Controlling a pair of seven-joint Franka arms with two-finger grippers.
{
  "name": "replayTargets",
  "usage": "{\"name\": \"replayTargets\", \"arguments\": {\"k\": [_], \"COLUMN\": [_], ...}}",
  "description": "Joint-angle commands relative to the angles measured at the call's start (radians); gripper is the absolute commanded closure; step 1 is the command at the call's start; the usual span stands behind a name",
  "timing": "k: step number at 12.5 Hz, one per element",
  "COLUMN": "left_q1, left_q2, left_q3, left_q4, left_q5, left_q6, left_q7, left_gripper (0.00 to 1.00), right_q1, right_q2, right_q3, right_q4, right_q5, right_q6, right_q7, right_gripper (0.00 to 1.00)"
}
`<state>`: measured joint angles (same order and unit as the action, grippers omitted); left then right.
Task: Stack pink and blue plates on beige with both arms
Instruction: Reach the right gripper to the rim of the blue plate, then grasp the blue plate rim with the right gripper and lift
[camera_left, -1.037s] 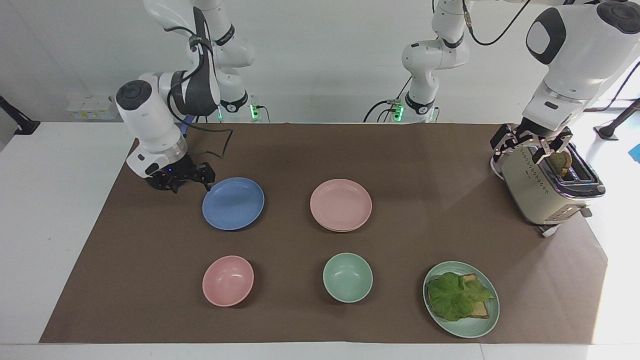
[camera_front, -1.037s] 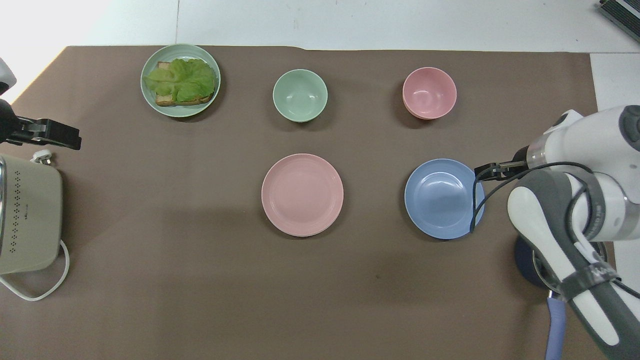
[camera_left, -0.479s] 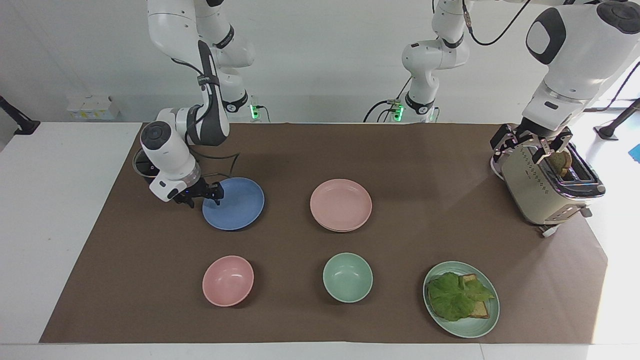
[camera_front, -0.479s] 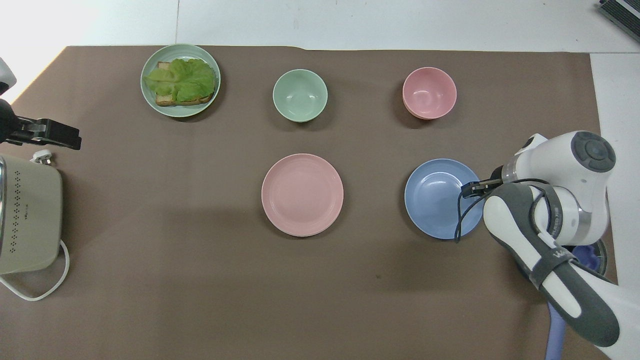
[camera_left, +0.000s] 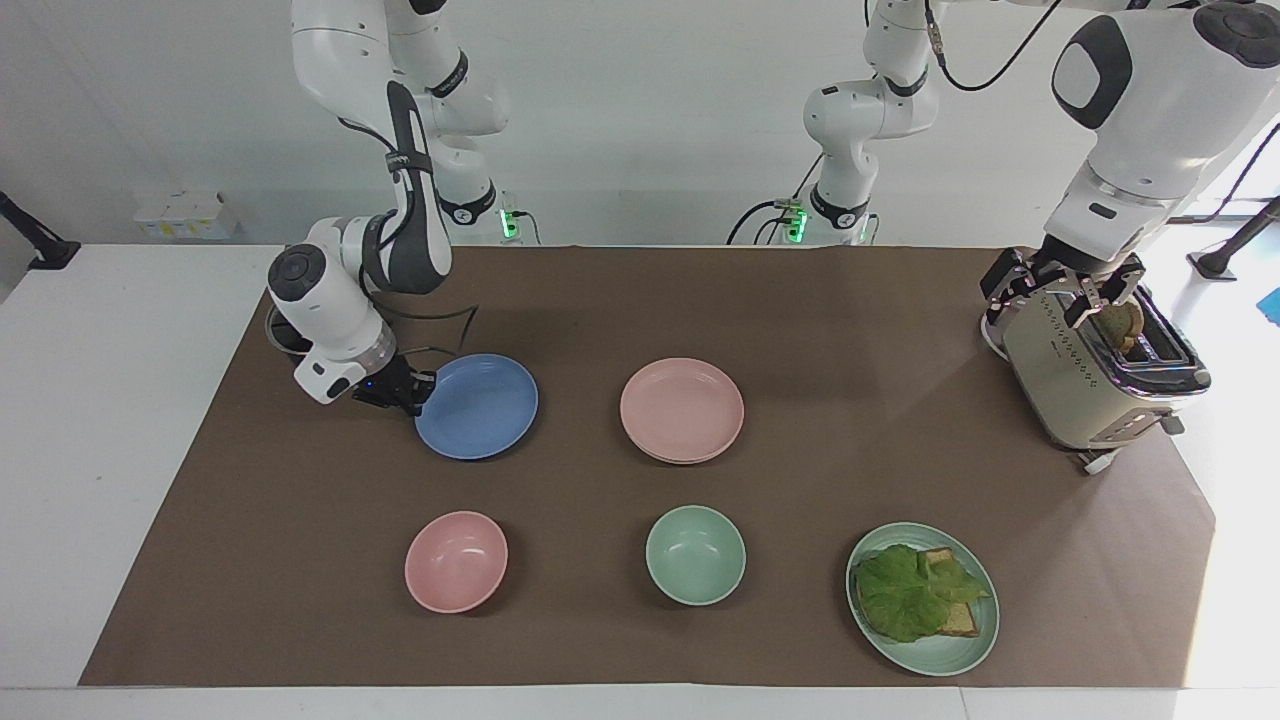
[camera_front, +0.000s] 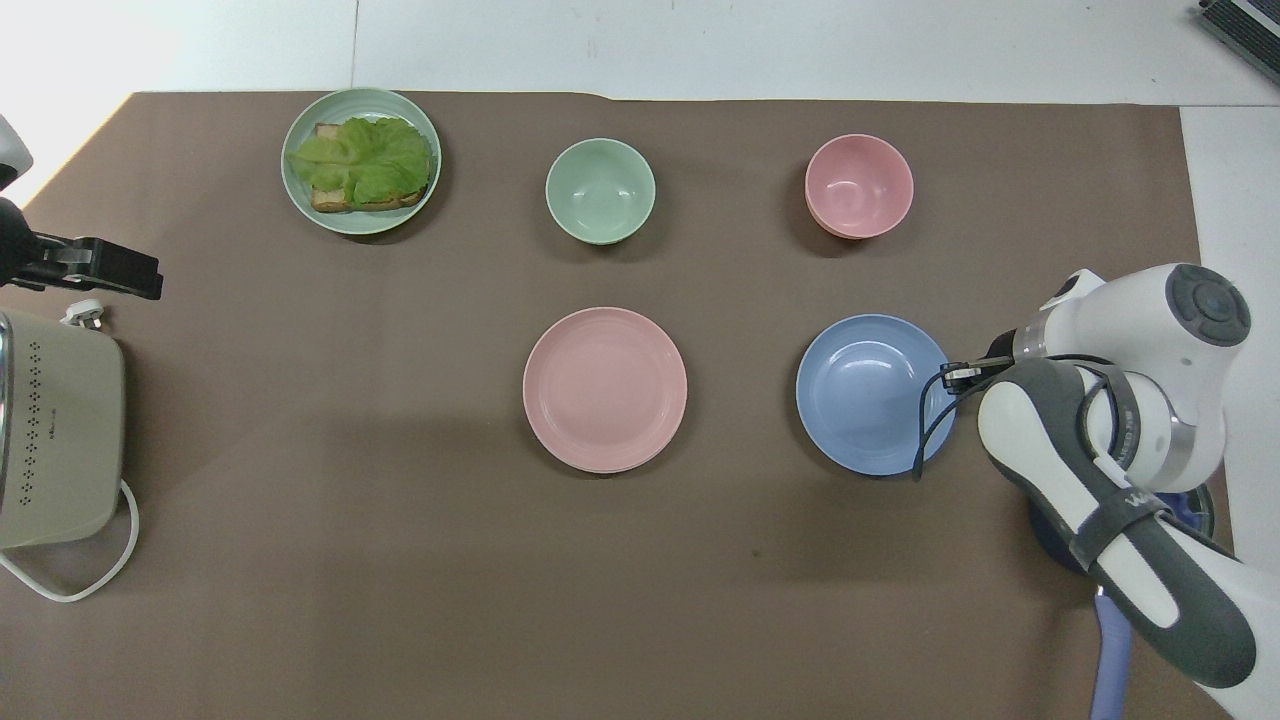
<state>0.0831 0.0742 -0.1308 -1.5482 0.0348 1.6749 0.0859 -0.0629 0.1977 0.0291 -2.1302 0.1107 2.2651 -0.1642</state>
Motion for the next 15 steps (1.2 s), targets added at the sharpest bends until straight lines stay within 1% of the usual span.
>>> {"name": "replayTargets", "arguments": {"k": [1, 2, 3, 5, 7, 10, 12, 13, 14, 15], "left_q1": [0.007, 0.007, 0.007, 0.007, 0.007, 0.007, 0.007, 0.007, 0.007, 0.007], "left_q2": [-0.008, -0.008, -0.008, -0.008, -0.008, -0.008, -0.008, -0.008, -0.008, -0.008], "left_q3": [-0.006, -0.006, -0.006, -0.006, -0.006, -0.006, -0.006, -0.006, -0.006, -0.006], "left_q4": [-0.001, -0.001, -0.001, -0.001, -0.001, -0.001, -0.003, -0.003, -0.001, -0.001], "left_q5": [0.014, 0.014, 0.014, 0.014, 0.014, 0.014, 0.014, 0.014, 0.014, 0.014], "left_q6": [-0.015, -0.015, -0.015, -0.015, -0.015, -0.015, -0.015, -0.015, -0.015, -0.015], "left_q7": [0.012, 0.012, 0.012, 0.012, 0.012, 0.012, 0.012, 0.012, 0.012, 0.012], "left_gripper": [0.0, 0.0, 0.0, 0.0, 0.0, 0.0, 0.0, 0.0, 0.0, 0.0], "right_q1": [-0.017, -0.018, -0.017, -0.008, -0.003, 0.038, 0.133, 0.196, 0.236, 0.285], "right_q2": [-0.006, -0.006, -0.007, -0.021, -0.044, -0.087, -0.09, -0.089, -0.087, -0.081], "right_q3": [0.008, 0.008, 0.009, 0.009, 0.011, 0.017, 0.022, 0.022, 0.022, 0.022], "right_q4": [-0.011, -0.004, 0.012, 0.077, 0.128, 0.133, 0.133, 0.133, 0.131, 0.131], "right_q5": [0.047, 0.081, 0.114, 0.128, 0.174, 0.202, 0.202, 0.198, 0.185, 0.185], "right_q6": [0.013, 0.002, -0.015, -0.094, -0.159, -0.18, -0.158, -0.121, -0.058, -0.035], "right_q7": [-0.035, -0.037, -0.04, -0.041, -0.034, 0.004, 0.096, 0.182, 0.257, 0.315], "right_gripper": [0.97, 1.0, 1.0, 1.0, 1.0, 1.0, 1.0, 1.0, 1.0, 1.0]}}
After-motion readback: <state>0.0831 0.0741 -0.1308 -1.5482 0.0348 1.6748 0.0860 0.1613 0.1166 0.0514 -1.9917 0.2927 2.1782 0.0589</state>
